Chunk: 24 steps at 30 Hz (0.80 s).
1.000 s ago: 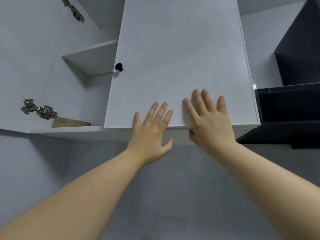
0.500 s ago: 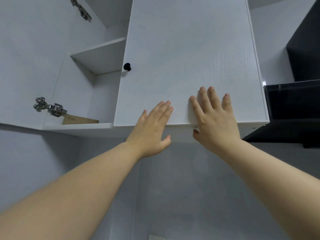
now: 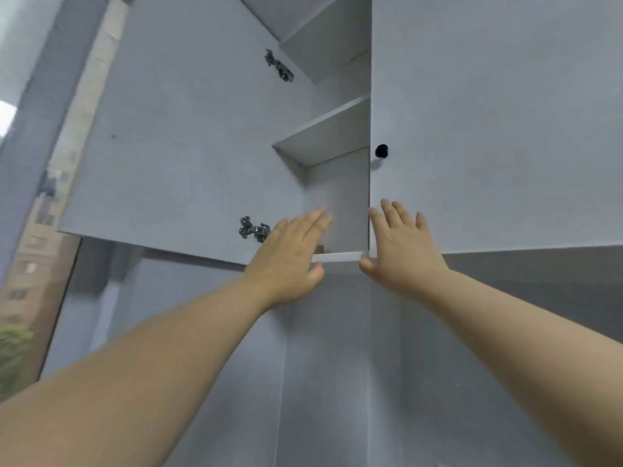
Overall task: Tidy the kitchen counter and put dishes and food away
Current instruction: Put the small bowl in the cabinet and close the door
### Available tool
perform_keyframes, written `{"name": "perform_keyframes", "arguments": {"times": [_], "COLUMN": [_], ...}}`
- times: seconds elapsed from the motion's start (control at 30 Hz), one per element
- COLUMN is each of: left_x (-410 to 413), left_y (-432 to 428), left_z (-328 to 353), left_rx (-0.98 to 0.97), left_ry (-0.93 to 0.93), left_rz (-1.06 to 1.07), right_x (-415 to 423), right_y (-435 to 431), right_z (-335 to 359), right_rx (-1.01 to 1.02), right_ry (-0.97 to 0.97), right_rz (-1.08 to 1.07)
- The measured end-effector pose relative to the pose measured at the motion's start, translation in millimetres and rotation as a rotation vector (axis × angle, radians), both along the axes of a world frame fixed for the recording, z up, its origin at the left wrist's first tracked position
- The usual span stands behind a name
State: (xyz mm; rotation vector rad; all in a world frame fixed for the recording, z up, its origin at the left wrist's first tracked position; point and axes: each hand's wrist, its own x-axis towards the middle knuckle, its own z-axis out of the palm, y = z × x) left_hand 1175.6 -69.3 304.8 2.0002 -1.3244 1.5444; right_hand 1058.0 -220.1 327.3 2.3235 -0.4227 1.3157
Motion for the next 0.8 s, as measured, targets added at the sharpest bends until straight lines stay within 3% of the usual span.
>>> {"name": "perform_keyframes", "arguments": {"times": [0.17, 0.3, 0.4, 0.5, 0.8], "left_x": [35.9, 72.4, 97.5, 125.1, 194.5], "left_y": [59.3, 108.6, 137.6, 158.0, 195.2], "left_z": [-3.4, -2.6, 4.8, 18.8, 53.5], "left_rx": [-0.060, -0.318, -0.489, -0.495, -0.722], "left_ry": [0.108, 0.370, 0.365, 0.316, 0.607], "left_rz": [0.048, 0.016, 0.168, 0.388, 0.551], "right_x": [57.4, 106.3, 138.4, 167.6, 234.8], "right_y": [53.6, 92.9, 114.7, 132.3, 170.2], "right_z": [5.3, 11.8, 11.5, 7.0, 12.9], "right_rx": [-0.002, 0.005, -0.004, -0.039, -0.065], "right_ry": [0.009, 0.006, 0.014, 0.044, 0.042], "right_rz": [0.107, 0.210, 0.261, 0.302, 0.450]}}
